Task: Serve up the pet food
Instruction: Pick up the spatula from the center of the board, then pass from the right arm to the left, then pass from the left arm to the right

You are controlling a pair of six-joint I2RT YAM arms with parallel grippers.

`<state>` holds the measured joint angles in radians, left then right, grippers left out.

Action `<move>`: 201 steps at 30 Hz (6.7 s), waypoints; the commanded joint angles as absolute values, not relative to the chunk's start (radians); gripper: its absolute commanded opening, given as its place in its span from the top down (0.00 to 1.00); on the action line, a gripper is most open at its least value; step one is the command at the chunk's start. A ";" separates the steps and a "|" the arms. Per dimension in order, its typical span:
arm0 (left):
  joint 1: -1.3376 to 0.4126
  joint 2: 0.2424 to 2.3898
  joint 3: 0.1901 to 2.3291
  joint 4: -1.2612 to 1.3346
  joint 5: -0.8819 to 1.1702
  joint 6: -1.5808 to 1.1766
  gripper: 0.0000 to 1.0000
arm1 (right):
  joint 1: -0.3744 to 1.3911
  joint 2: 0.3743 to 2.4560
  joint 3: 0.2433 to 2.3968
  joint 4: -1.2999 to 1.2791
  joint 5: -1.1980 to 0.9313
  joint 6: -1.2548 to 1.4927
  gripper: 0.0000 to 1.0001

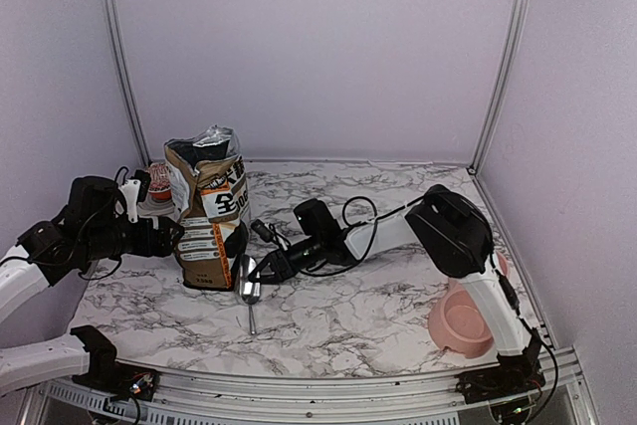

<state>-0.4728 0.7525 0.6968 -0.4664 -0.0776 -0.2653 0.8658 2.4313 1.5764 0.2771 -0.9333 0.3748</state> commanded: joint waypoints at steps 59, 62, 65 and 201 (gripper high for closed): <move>-0.664 0.904 1.157 -0.506 0.010 -0.227 0.13 | 0.808 1.675 1.414 -0.294 -0.158 -0.097 1.00; -0.753 0.973 1.218 -0.506 0.008 -0.209 0.14 | 0.810 1.666 1.437 -0.328 -0.128 -0.125 1.00; -0.818 1.050 1.280 -0.516 0.012 -0.201 0.15 | 0.823 1.654 1.461 -0.370 -0.093 -0.153 1.00; -0.856 1.451 1.438 0.385 -0.117 -0.899 1.00 | 0.709 1.464 1.341 0.494 -0.539 0.149 0.60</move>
